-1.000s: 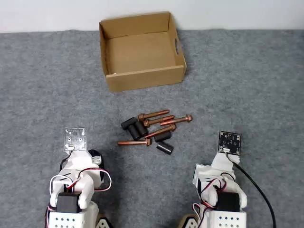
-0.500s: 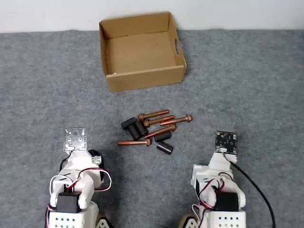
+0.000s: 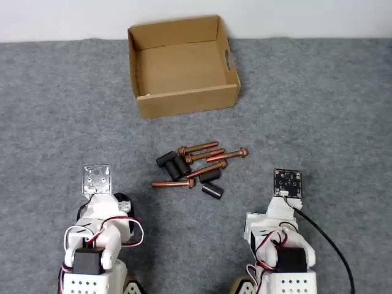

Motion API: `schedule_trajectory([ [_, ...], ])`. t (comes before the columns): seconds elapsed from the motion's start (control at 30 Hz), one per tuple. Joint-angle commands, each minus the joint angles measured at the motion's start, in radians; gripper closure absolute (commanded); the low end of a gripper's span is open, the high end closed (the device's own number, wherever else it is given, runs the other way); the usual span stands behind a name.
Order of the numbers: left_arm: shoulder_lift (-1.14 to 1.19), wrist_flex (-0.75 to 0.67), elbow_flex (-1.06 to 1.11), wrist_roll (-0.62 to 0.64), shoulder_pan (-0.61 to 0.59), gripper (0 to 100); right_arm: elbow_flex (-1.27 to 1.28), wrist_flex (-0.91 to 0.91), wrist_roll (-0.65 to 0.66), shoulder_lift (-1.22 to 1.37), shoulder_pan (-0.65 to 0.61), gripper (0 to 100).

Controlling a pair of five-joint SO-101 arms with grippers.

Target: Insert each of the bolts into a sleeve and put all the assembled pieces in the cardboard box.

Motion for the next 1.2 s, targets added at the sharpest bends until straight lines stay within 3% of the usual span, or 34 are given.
schedule_trajectory([
  [0.0, 0.002, 0.0, -0.007, -0.005, -0.002, 99, 0.017, 0.004, 0.002, -0.007, 0.005, 93.7],
  [0.67, 0.002, 0.0, -0.007, -0.005, -0.002, 99, -0.311, -0.039, 0.06, 0.041, -0.002, 94.2],
  [0.83, 0.002, 0.0, -0.007, -0.005, -0.002, 99, -0.476, -0.045, 0.051, 0.289, -0.002, 98.9],
  [1.17, 0.002, 0.0, -0.007, -0.005, -0.002, 99, -0.936, -0.045, -0.16, 0.986, -0.004, 99.1],
])
